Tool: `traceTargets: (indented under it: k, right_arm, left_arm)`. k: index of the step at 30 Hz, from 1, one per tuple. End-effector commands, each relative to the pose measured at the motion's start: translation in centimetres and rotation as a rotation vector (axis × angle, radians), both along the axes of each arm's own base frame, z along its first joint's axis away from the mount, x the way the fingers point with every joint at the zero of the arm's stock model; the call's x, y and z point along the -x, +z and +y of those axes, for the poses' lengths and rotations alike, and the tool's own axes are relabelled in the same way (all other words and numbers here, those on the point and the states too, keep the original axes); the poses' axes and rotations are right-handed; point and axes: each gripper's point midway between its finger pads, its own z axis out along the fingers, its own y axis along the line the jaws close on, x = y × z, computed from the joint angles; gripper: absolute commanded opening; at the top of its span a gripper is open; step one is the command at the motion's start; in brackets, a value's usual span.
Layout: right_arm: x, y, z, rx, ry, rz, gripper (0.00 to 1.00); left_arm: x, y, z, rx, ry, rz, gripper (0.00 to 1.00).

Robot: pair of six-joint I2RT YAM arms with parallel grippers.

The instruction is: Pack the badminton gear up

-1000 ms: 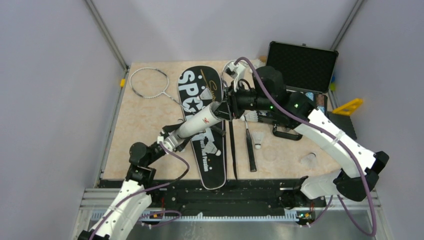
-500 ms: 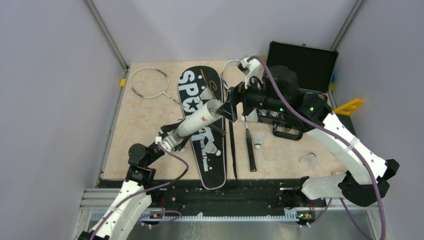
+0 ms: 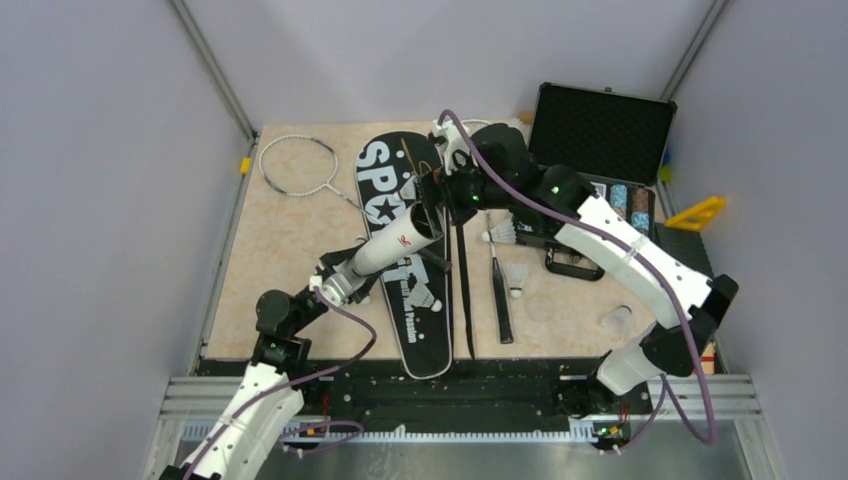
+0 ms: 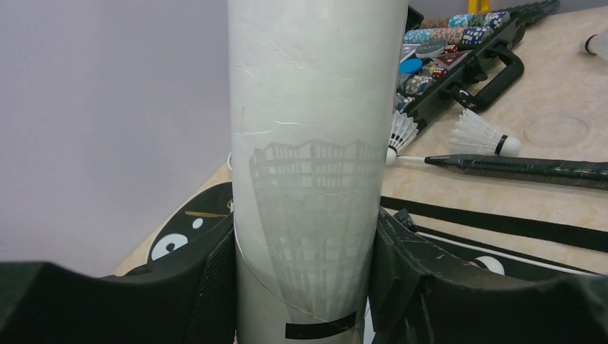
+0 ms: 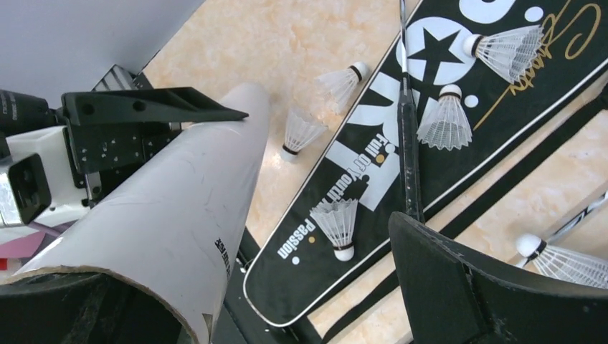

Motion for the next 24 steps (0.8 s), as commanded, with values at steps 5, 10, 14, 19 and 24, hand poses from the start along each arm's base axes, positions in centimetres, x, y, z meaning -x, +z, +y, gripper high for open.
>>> traceTargets:
  k: [5, 10, 14, 19, 24]
  right_arm:
    - [0.1, 8.6, -0.3, -0.138, 0.027, -0.190, 0.99]
    - [2.9, 14.2, -4.3, -0.308, -0.023, -0.325, 0.99]
    - [4.2, 15.4, -7.7, -0.383, -0.113, -0.383, 0.99]
    - [4.1, 10.4, -7.1, -0.343, -0.081, -0.367, 0.99]
    - [4.4, 1.9, -1.7, -0.206, 0.231, -0.352, 0.99]
  left_arm:
    - [-0.1, 3.6, 1.0, 0.108, 0.062, -0.093, 0.36]
    - [-1.4, 4.4, 2.7, 0.182, 0.177, -0.086, 0.36]
    - [-2.9, 5.5, 5.3, 0.299, 0.325, -0.069, 0.36]
    - [-4.7, 7.8, 11.2, 0.595, 0.608, -0.026, 0.37]
    - [-5.1, 8.1, 15.3, 0.753, 0.810, 0.047, 0.37]
